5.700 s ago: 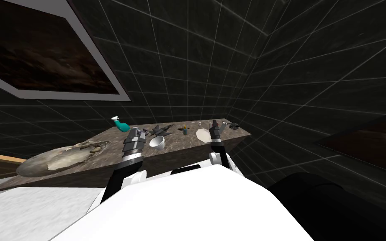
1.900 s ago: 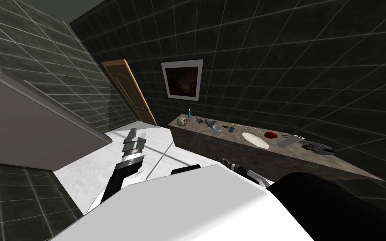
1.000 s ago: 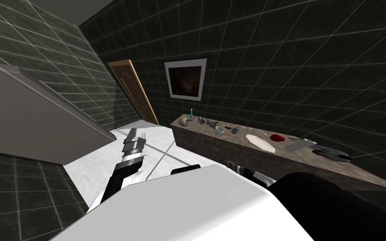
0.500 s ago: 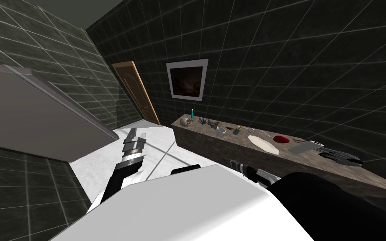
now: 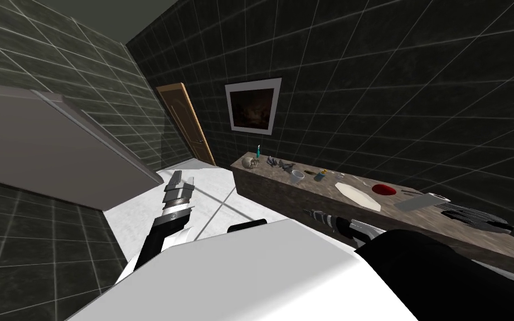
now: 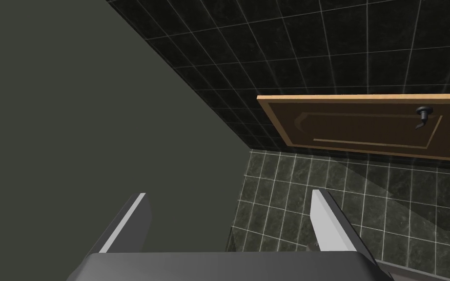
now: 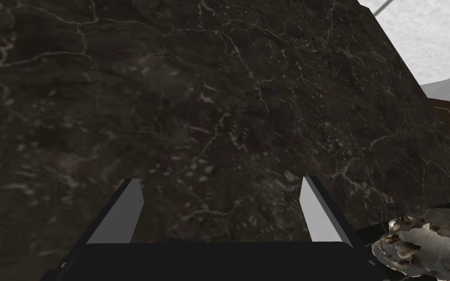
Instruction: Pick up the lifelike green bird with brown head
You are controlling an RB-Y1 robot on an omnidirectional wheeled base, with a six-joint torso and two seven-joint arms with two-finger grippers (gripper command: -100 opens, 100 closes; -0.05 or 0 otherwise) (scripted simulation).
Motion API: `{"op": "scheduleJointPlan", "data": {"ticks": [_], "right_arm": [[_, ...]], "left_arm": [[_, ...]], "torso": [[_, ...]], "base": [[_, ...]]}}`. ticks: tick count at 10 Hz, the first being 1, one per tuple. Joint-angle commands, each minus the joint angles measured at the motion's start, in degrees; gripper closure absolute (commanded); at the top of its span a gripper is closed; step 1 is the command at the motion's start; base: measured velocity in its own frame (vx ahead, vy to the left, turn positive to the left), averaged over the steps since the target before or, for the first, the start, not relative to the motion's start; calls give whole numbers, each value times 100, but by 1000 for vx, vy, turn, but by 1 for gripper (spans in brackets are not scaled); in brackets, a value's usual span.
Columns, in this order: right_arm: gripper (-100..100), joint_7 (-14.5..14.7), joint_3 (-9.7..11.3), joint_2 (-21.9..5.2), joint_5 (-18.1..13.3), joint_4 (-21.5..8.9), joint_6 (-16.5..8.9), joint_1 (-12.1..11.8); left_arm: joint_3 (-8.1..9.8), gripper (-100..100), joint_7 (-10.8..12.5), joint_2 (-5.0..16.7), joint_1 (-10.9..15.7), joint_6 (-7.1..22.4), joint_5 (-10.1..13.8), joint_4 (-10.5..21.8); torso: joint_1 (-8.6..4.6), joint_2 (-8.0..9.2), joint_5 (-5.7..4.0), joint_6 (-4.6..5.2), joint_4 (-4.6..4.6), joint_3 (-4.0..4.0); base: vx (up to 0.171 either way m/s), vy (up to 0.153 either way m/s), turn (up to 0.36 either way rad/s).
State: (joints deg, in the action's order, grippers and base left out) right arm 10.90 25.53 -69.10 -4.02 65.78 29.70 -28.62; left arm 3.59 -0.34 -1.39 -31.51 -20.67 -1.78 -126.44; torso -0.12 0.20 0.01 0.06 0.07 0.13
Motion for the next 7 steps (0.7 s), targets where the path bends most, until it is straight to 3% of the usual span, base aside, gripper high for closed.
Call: {"op": "scheduleJointPlan", "data": {"ticks": [1, 2, 3, 7], "right_arm": [[-100, -7, 9, -110, -15, 8, -38, 6], [-100, -7, 9, -110, -15, 8, -38, 6], [-100, 3, 24, -305, -47, -60, -50, 6], [-100, 3, 24, -305, -47, -60, -50, 6]], "left_arm": [[0, 0, 0, 0, 0, 0, 0, 0], [0, 0, 0, 0, 0, 0, 0, 0], [0, 0, 0, 0, 0, 0, 0, 0], [0, 0, 0, 0, 0, 0, 0, 0]], "torso": [[0, 0, 0, 0, 0, 0], [0, 1, -1, 0, 0, 1], [-2, 3, -2, 1, 1, 1], [-7, 7, -3, 3, 1, 4]], "base": [[8, 10, 29], [5, 5, 24], [13, 17, 50], [2, 1, 10]]}}
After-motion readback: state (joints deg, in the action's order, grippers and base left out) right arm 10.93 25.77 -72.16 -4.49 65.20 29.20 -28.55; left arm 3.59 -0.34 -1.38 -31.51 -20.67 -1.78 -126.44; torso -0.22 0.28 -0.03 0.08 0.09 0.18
